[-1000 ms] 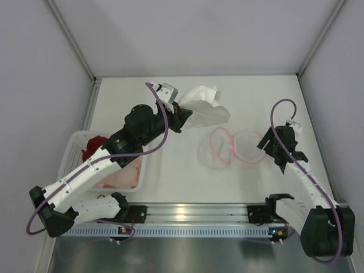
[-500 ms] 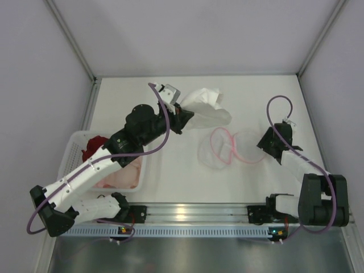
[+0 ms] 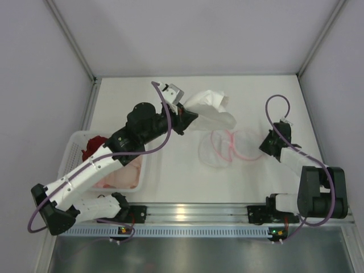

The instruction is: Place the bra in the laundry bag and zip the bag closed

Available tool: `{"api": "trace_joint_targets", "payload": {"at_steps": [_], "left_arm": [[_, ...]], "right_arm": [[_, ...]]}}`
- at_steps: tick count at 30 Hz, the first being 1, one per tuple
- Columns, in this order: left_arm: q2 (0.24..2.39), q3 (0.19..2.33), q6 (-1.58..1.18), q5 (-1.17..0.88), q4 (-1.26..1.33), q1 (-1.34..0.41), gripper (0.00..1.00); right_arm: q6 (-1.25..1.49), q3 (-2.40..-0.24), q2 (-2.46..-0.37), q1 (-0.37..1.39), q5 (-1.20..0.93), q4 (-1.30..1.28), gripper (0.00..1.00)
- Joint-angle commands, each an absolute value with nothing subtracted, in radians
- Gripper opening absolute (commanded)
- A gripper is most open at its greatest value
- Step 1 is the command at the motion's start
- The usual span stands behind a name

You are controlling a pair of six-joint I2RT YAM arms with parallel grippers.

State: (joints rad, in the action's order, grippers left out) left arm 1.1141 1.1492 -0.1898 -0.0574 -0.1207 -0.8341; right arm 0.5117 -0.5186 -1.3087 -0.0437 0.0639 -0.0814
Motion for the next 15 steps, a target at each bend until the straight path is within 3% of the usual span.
{"api": "trace_joint_targets", "payload": {"at_steps": [1,8,15], "left_arm": [[1.129,1.206,-0.218,-0.112,-0.069,-0.838,0.0],[1.221,1.236,-0.319,-0.146,-0.017,-0.86,0.0],[1.31,1.239,-0.397,-0.19,0.08,-0.893,0.0]], "right_arm": [[0.489,-0.558,-1.257,-0.057,0.066,-0.119,0.0],[0.474,-0.617,-0.953,-0.045,0.058,-0.274,0.0],[0.474,-0.647,-0.845,-0.041,0.011,-0.359,0.0]]}}
